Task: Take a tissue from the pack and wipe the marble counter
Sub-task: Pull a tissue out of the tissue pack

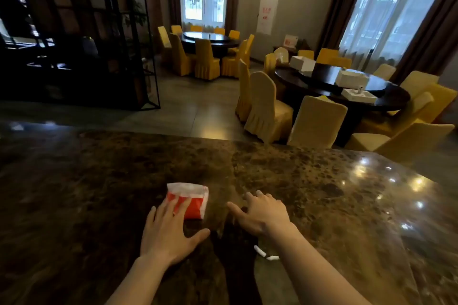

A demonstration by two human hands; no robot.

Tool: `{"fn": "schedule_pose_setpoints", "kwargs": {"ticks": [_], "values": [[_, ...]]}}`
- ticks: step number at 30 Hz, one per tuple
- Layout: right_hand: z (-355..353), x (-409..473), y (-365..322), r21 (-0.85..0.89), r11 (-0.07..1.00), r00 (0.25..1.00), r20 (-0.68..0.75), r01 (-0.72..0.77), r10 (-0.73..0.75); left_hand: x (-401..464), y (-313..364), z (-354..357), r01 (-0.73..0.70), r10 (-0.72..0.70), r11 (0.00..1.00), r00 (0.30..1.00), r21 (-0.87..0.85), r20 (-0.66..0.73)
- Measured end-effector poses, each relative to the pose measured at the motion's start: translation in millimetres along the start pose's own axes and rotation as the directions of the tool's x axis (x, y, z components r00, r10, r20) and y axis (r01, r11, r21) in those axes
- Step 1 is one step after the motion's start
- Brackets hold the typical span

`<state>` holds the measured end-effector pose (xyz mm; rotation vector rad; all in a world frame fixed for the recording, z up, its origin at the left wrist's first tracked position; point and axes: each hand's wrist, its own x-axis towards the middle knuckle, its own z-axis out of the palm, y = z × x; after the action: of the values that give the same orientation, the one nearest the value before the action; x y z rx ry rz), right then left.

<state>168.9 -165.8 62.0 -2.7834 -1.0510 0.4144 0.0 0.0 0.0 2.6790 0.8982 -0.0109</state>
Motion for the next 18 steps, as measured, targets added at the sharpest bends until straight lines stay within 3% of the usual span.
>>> {"fn": "schedule_pose_setpoints", "kwargs": {"ticks": [6, 15, 18], "values": [[36.4, 22.2, -26.7, -0.006, 0.997, 0.997, -0.007, 0.083, -0.083, 2.1, -16.8, 45.3, 0.011, -0.008, 0.995, 0.999, 0.094, -0.035], [49.6, 52.7, -69.8, 0.040, 0.973, 0.950, -0.228, 0.229, -0.214, 9.1, -22.0, 77.0, -0.002, 0.015, 0.990, 0.996, 0.141, -0.089], [51.6, 63.8, -84.4, 0.021, 0.960, 0.935, -0.234, 0.278, -0.265, 9.5, -22.0, 76.5, 0.008, 0.003, 0.990, 0.997, 0.140, -0.080]]}}
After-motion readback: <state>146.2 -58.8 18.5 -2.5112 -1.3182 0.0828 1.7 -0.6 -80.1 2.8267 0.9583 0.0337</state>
